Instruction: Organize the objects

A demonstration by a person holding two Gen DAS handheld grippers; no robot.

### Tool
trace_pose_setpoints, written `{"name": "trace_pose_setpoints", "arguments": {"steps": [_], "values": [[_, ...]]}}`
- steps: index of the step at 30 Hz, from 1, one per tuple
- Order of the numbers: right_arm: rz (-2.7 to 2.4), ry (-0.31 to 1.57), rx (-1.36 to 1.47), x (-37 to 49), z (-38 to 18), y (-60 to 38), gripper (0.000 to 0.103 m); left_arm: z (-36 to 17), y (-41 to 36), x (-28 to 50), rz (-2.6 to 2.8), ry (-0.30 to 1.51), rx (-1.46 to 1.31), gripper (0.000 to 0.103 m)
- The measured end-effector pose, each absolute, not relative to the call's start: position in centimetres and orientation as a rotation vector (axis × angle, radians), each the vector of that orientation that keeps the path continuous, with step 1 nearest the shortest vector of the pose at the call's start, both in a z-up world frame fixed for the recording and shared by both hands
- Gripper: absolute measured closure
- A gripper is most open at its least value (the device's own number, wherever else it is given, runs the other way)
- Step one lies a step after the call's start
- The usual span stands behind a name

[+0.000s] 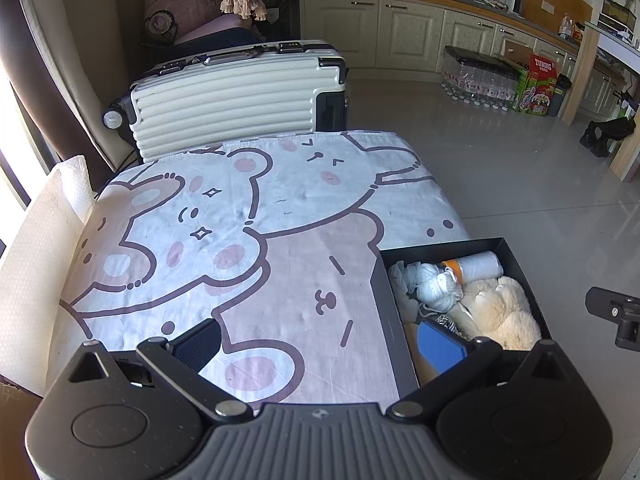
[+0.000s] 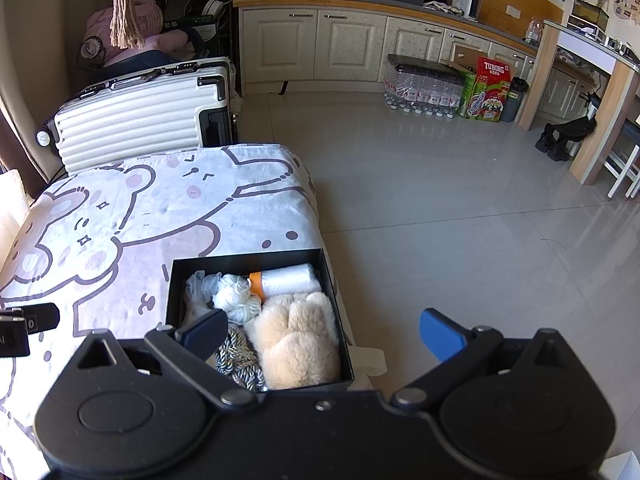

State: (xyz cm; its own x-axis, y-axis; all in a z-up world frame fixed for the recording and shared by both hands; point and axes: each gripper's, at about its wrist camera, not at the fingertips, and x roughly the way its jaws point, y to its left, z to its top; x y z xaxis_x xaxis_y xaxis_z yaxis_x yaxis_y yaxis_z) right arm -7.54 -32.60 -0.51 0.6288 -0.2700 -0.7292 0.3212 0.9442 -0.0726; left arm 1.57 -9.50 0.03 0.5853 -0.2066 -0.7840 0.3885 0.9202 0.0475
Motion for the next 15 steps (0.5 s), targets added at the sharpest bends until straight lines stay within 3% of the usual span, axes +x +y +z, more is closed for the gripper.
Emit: {"name": "trace_pose_setpoints", "arguments": {"steps": [15], "values": [[-0.341,0.822,0.068,-7.46,0.11,-32.64,0.000,0.04,-9.57,1.51,-0.350,0.882,0.223,0.000]]}}
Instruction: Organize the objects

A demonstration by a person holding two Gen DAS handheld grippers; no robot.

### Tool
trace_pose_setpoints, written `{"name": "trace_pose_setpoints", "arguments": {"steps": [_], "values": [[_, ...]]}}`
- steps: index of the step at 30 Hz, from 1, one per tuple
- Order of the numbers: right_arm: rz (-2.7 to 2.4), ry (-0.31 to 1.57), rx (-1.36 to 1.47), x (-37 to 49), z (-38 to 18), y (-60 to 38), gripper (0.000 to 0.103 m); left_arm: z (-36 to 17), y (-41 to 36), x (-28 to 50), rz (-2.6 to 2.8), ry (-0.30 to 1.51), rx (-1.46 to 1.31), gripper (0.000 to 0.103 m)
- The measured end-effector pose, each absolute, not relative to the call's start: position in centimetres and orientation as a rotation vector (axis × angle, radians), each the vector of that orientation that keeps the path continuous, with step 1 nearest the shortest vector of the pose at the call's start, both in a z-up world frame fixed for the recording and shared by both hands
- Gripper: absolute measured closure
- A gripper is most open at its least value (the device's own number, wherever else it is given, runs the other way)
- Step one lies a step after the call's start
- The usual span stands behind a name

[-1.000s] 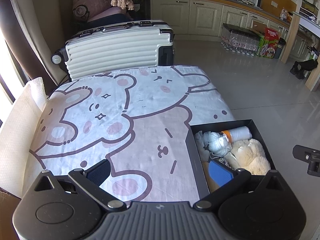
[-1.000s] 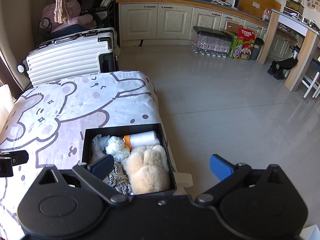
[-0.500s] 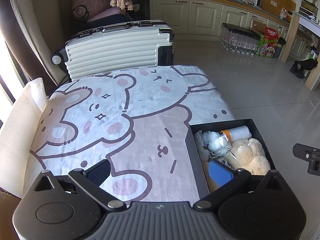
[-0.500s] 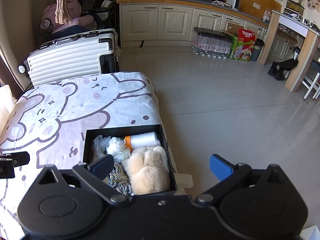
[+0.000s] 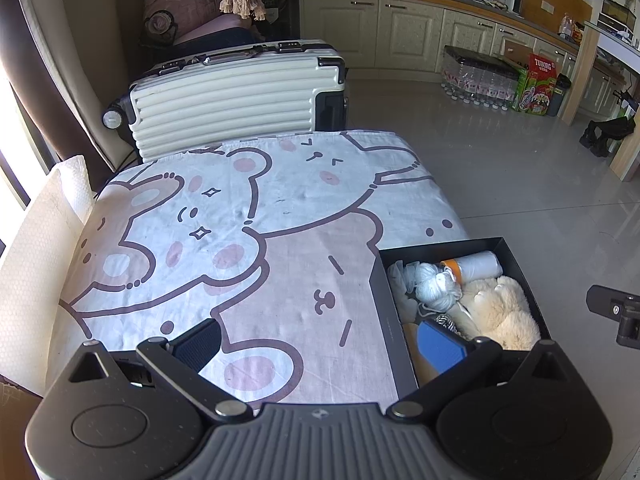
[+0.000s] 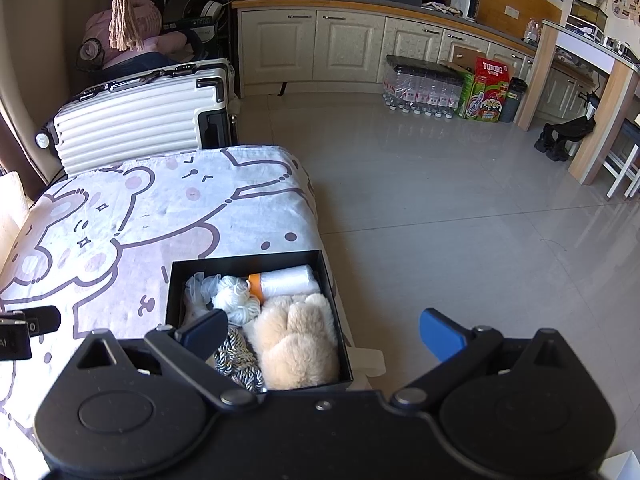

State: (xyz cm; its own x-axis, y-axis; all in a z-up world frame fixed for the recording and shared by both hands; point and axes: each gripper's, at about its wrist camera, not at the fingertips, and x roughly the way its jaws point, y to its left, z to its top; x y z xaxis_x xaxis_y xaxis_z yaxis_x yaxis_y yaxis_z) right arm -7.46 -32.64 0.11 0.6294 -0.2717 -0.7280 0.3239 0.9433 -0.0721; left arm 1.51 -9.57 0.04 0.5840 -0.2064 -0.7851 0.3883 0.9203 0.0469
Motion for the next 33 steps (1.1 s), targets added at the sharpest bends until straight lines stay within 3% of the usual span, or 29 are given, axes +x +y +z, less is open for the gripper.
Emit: {"name": "trace_pose_setpoints", "arguments": {"steps": [33], "values": [[-0.335,0.822,0.070,-7.30,0.13,-32.55,0.000,0.06,-9.66,1.44,-0.350,0.882,0.225,0.000]]}}
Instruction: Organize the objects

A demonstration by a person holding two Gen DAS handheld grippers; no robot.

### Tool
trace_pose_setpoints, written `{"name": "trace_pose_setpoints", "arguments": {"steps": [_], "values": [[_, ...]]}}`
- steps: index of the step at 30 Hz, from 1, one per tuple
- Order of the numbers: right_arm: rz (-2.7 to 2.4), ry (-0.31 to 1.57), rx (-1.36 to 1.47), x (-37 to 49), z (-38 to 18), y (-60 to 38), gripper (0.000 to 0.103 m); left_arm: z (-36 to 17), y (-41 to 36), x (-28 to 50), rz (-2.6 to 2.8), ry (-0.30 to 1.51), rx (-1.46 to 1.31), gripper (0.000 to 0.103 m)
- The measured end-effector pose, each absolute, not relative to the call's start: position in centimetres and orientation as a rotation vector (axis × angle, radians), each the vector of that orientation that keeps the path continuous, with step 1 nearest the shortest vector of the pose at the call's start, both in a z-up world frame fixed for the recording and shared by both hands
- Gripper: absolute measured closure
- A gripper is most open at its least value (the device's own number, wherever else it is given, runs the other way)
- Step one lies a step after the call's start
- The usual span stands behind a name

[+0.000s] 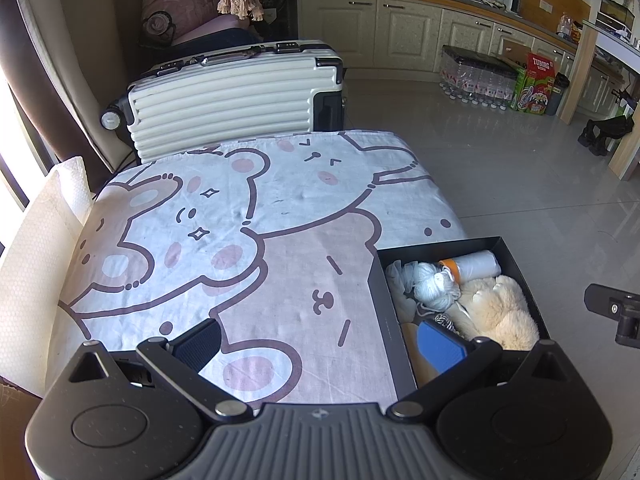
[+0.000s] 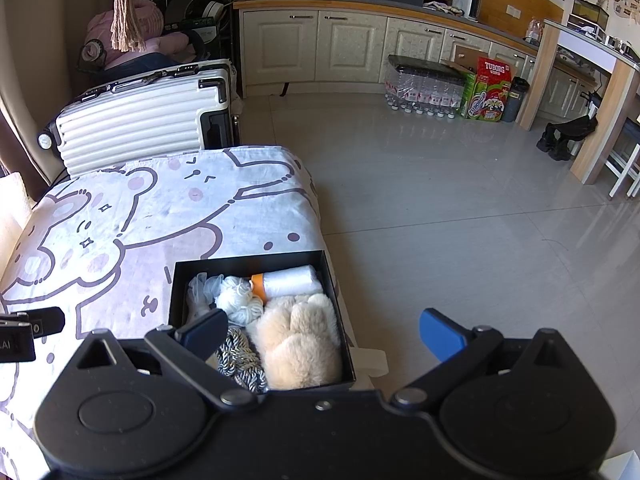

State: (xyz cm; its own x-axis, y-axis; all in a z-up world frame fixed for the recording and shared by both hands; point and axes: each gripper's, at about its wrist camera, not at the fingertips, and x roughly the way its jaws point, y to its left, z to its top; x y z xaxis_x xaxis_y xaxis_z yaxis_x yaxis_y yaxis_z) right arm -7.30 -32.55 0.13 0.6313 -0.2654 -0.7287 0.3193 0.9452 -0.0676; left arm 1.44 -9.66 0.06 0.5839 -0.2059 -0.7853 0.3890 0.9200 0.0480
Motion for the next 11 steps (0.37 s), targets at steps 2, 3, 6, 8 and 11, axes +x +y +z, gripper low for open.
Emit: {"name": "trace_pose_setpoints", "arguments": {"steps": [2,3,6,8,11], "values": [[-0.336,0.822,0.071,-7.33,0.11,-32.58,0.000,0.06,-9.67,1.43,-0.351,0.882,0.224,0.000],[-0.336,0.822,0.071,-7.31,0.12,-32.54,0.000,0.06,-9.74,1.38,-0.351,0.883,0.224,0.000],[-0.336,0.822,0.071,-7.33,0.11,-32.58,0.000,0.06,-9.74,1.36,-0.352,0.884,0.223,0.000],[-0.336,0.822,0.071,-7.34,0.11,-32.59,0.000,0.02,-9.90,1.26,-0.354,0.885,0.221,0.000],[-0.336,0.822,0.071,-7.34,0.11,-32.60,0.000,-0.06,-9.97,1.19,-0.354,0.887,0.222,0.000]]}}
